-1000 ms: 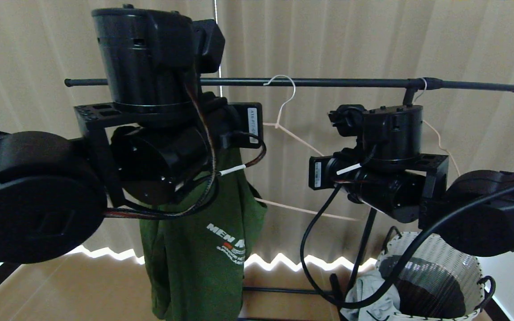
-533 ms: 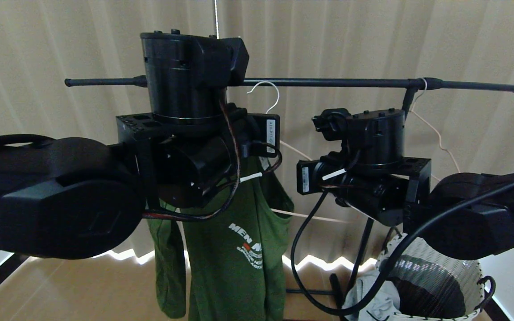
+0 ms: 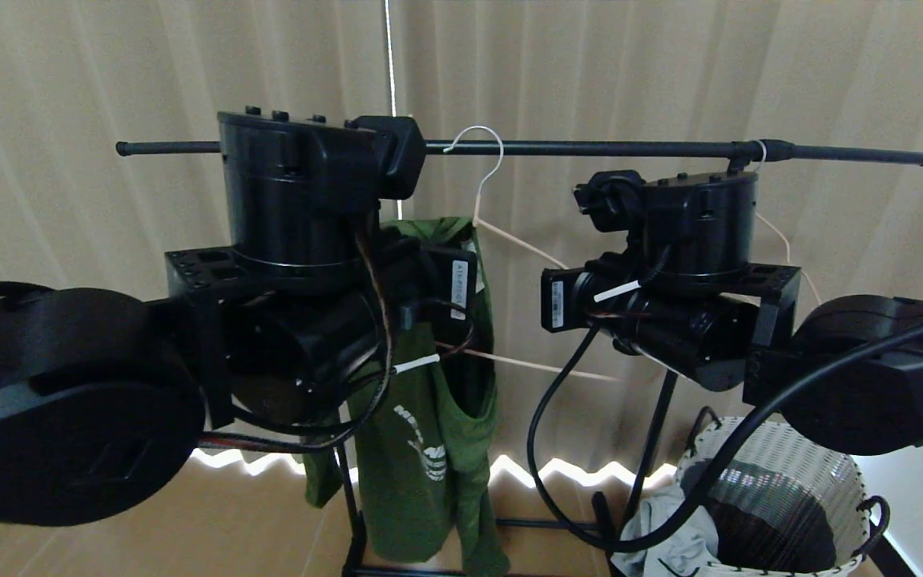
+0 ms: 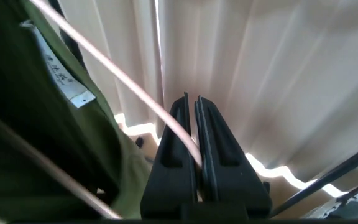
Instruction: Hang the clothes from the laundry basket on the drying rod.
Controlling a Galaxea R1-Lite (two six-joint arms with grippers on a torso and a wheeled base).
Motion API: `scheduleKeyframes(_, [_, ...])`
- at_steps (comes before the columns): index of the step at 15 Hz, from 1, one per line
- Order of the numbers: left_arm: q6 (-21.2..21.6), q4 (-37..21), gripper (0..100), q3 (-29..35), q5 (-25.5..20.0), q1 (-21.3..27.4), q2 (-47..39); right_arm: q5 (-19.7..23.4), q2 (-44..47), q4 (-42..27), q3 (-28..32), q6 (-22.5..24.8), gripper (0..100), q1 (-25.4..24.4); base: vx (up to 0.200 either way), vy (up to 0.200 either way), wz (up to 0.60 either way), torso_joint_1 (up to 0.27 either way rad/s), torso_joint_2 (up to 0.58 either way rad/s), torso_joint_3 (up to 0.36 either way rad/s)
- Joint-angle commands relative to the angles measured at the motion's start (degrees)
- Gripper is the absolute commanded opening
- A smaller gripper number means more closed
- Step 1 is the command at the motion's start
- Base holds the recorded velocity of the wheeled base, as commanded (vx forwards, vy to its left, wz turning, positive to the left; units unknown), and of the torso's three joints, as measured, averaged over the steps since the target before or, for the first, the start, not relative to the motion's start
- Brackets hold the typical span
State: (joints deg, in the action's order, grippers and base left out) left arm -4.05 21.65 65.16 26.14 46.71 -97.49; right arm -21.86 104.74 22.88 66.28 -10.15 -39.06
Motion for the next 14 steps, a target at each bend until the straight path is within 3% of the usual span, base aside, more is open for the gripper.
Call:
scheduleKeyframes(1, [0.27,-0.03,0,-3.64,0.05,-0.04,3.88,-0.03,-2.17,0.06,-0.01,0.22,0,0.91,0.000,0.000,0.00,0.000,0.00,0.000])
scheduleKeyframes(7, [0.88,0.41,0,-6.89,0.05,0.22,4.59,-0.03,-4.55,1.73,-0.45,1.63,0,1.88,0.000,0.000,0.00,0.000,0.00,0.000])
scheduleKeyframes(8, [0.80,0.41,100,-6.89,0.05,0.22,4.76,-0.03,-4.72,1.73,-0.36,1.63,0,1.88,0.000,0.000,0.00,0.000,0.00,0.000])
scheduleKeyframes(11, [0.97,0.32,100,-7.85,-0.03,0.31,6.87,-0.03,-5.60,1.73,-0.45,1.89,0,3.46,0.000,0.000,0.00,0.000,0.00,0.000])
scheduleKeyframes(14, [0.97,0.41,100,-12.86,-0.12,0.31,11.71,0.15,-7.18,1.64,-1.33,2.42,0,5.66,0.000,0.000,0.00,0.000,0.00,0.000])
